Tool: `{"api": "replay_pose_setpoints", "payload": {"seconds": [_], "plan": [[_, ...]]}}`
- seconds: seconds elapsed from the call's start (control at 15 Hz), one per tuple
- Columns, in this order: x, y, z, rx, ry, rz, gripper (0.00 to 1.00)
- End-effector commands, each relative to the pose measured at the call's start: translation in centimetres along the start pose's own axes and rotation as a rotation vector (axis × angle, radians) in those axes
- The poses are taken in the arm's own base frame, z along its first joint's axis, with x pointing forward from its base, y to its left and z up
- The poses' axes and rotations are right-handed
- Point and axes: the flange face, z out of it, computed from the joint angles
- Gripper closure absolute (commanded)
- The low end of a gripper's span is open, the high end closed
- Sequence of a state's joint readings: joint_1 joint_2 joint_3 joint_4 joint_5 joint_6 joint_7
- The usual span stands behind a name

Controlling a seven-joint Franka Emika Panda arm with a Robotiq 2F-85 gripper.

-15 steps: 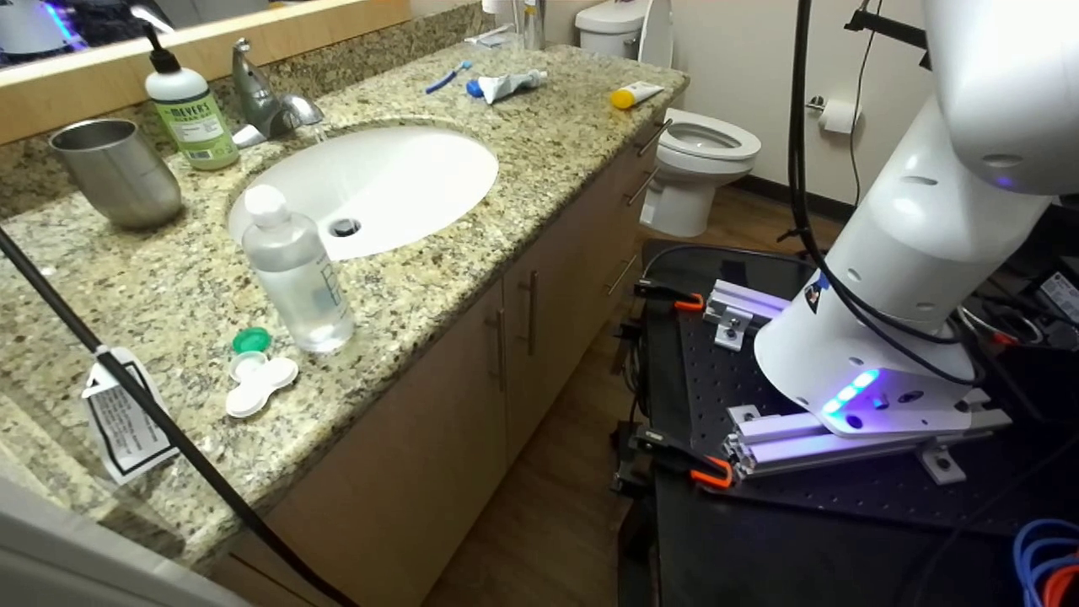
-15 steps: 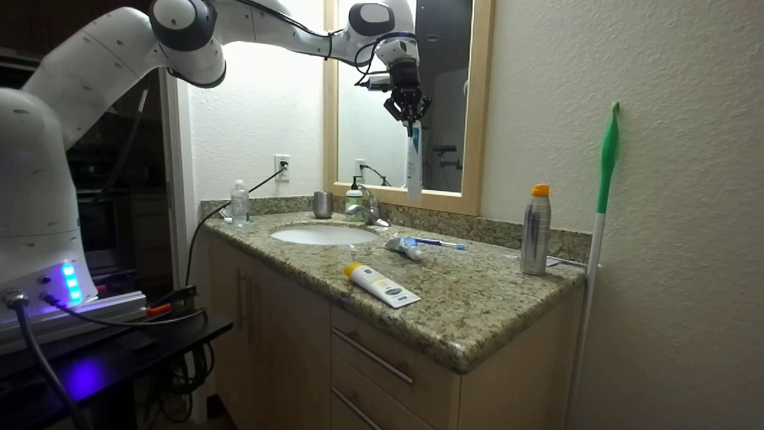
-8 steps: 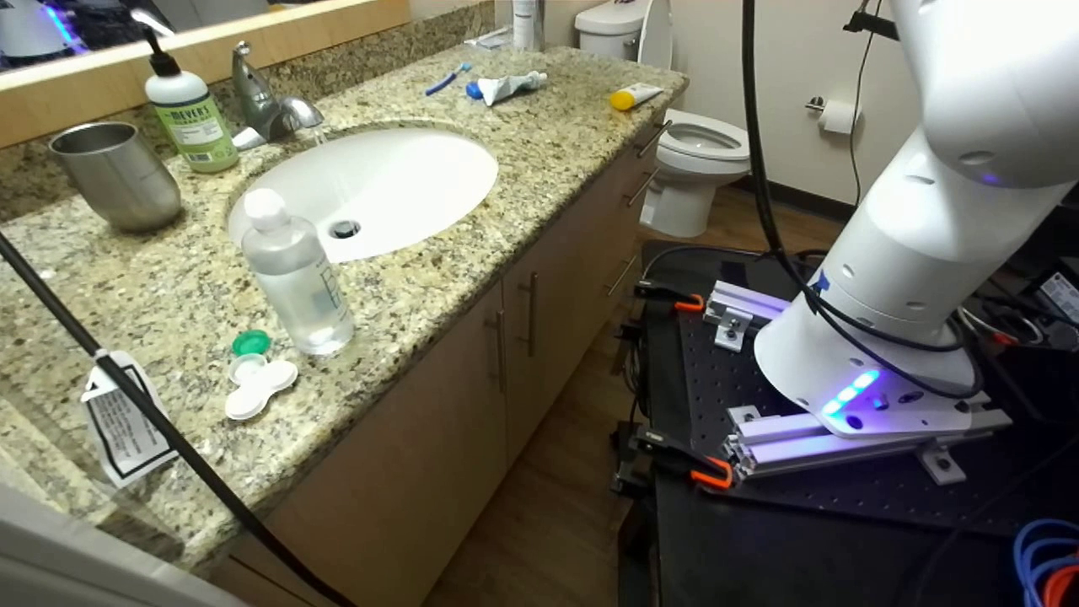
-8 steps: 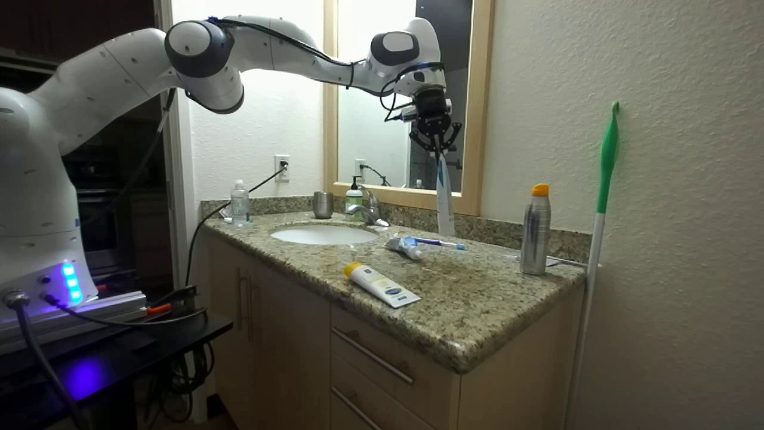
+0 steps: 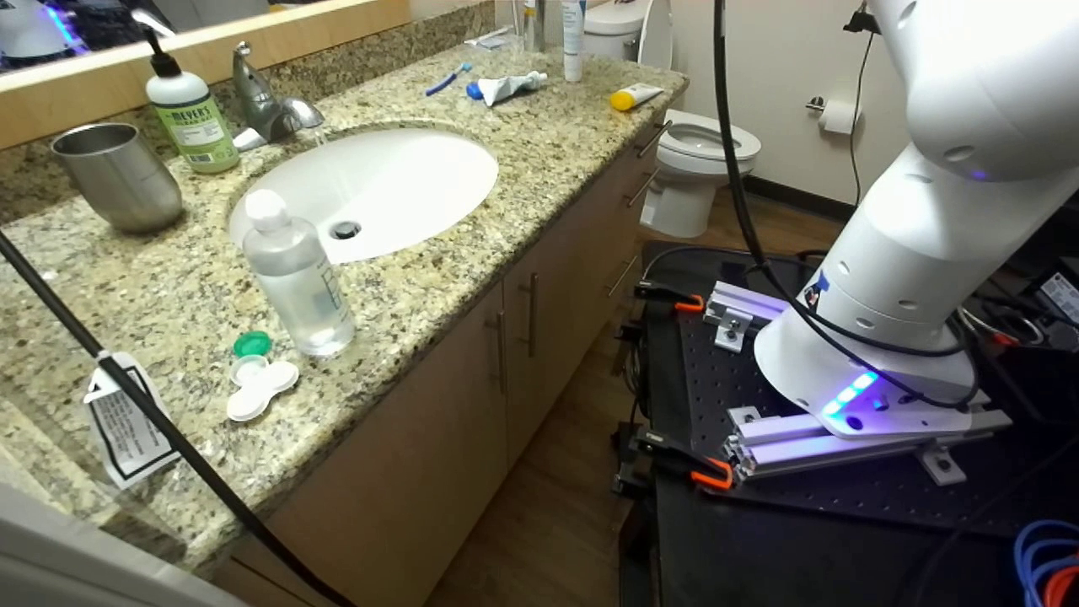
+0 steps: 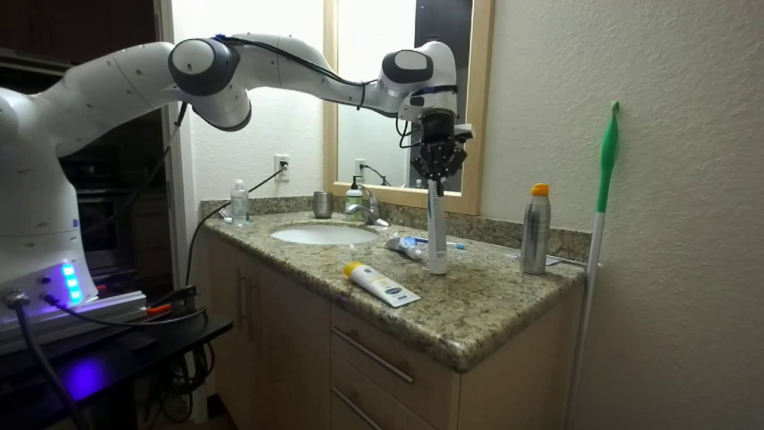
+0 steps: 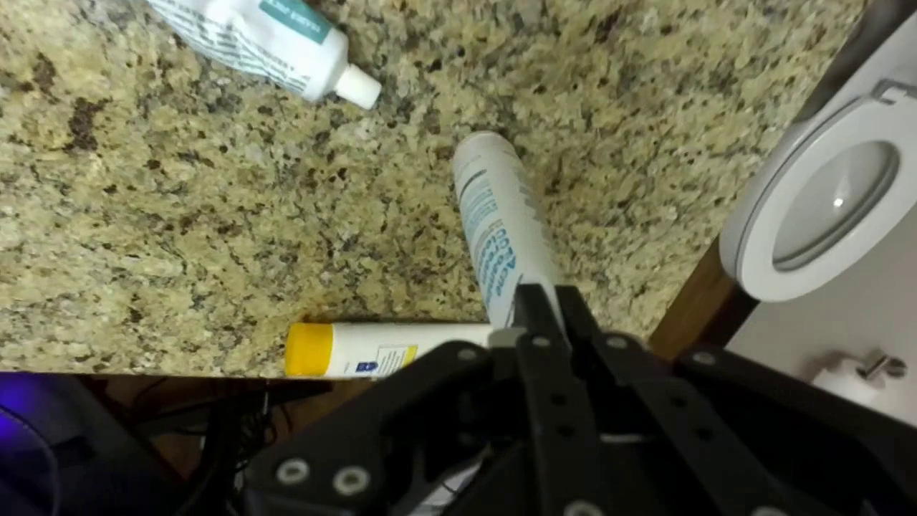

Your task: Move the white bottle to the right side of the sink counter

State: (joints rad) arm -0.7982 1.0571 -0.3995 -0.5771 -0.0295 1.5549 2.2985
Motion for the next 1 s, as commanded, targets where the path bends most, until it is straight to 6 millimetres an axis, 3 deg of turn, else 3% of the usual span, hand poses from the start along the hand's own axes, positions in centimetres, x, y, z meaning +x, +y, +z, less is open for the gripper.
{"api": "replay_pose_setpoints", "payload": {"seconds": [0.0,0.4,0.47,0.73,0.93], "plan": [[1.8,-0.2,1.9,-0.102,0.07,0.145,0.98],[3.7,-0.4,1.4,-0.252,0.039,0.392,0.98],[5.9,-2.4,1.5,-0.248,0.016,0.397,0.98],[7.5,-4.1,2.2,-0.314,-0.067,0.482,0.98],[7.6,-4.3,2.6,-0.324,-0.079,0.509,0.98]]}}
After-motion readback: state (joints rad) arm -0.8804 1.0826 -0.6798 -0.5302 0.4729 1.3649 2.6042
